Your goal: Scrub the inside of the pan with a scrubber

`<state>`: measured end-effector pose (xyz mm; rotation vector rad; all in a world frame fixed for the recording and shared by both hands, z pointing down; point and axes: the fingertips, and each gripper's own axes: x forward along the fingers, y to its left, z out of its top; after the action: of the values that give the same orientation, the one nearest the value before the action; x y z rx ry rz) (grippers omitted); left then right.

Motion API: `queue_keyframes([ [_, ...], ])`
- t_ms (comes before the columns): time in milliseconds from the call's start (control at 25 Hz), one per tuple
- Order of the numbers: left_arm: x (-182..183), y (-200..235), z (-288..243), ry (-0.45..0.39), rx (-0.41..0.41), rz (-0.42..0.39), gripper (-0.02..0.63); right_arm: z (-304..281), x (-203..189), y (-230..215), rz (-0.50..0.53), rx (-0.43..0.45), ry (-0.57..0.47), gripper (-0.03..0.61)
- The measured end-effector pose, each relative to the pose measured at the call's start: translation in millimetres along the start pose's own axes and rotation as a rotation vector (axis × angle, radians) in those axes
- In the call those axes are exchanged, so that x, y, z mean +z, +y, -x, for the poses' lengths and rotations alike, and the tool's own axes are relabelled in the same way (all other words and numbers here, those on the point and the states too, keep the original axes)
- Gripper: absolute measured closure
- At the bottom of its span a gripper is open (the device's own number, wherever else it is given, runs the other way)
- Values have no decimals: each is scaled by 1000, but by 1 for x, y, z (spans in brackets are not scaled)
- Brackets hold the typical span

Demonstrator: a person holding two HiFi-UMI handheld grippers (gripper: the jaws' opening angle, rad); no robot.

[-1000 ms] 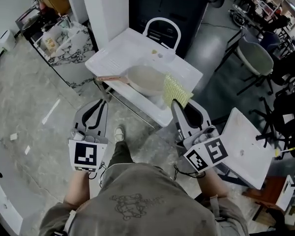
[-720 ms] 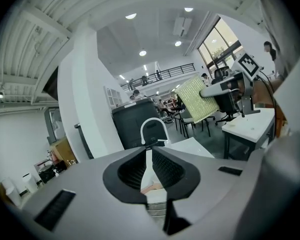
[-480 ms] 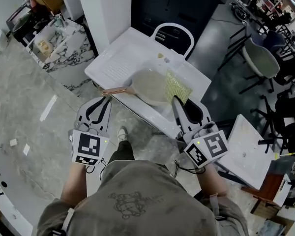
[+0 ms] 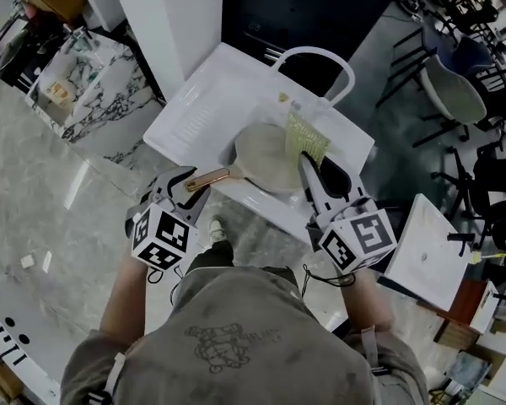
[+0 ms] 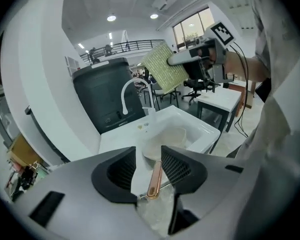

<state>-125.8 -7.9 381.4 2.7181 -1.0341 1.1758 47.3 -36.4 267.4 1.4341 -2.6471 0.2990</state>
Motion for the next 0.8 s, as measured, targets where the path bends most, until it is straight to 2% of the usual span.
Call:
queue_keyframes([
  [120,-6,10,-16,-3,-81,-6,459,-24,-13,-15,-22,-52,38,508],
  [320,-30,7,-46,79,-241,-53,403,-58,-40,-36,-27,-92,133,507],
  [440,-35,-2,-59,88,-334,-63,393,-72,-60,-50,-15,-108,199,507],
  [640,-51,-19,-84,161,-426,-78,385,-91,-96,-75,-23,-114,294,508],
  [800,-68,-26,-106,239,-454,-76,382,-110,-128,-98,-53,-109,355,508],
])
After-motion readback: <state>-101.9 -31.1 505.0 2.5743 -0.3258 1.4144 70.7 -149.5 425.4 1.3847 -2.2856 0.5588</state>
